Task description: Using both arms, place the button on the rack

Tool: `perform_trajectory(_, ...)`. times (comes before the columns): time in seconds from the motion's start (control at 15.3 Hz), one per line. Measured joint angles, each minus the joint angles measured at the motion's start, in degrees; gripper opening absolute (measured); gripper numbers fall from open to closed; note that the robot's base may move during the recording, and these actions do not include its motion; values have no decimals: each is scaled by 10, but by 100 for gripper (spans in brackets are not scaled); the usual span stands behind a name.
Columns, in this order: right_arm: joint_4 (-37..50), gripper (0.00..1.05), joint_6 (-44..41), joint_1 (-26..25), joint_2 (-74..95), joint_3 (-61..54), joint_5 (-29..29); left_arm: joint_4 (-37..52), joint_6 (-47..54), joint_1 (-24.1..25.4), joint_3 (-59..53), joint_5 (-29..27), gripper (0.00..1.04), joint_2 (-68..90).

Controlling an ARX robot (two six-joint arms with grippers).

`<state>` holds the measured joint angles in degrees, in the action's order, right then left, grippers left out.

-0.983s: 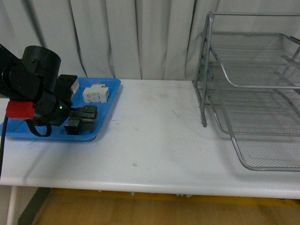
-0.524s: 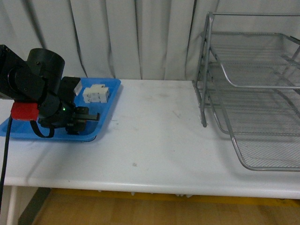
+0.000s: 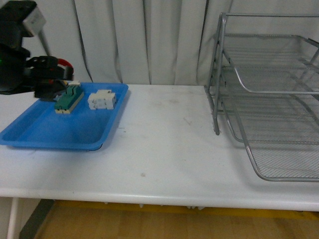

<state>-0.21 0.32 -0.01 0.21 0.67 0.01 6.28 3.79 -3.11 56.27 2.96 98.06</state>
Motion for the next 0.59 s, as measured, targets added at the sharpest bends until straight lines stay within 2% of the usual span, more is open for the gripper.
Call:
perform_trajectory(0.13, 0, 98, 0, 0, 0, 0, 0, -30, 11, 16, -148, 7, 36, -163)
perform_trajectory(0.2, 0, 98, 0, 0, 0, 0, 0, -43, 23, 21, -211, -12, 36, -249)
perform_trajectory(0.33, 0, 98, 0, 0, 0, 0, 0, -58, 27, 25, -284, -17, 36, -357)
perform_trajectory(0.59, 0, 98, 0, 0, 0, 0, 0, -31, 15, 25, -314, -15, 36, -341)
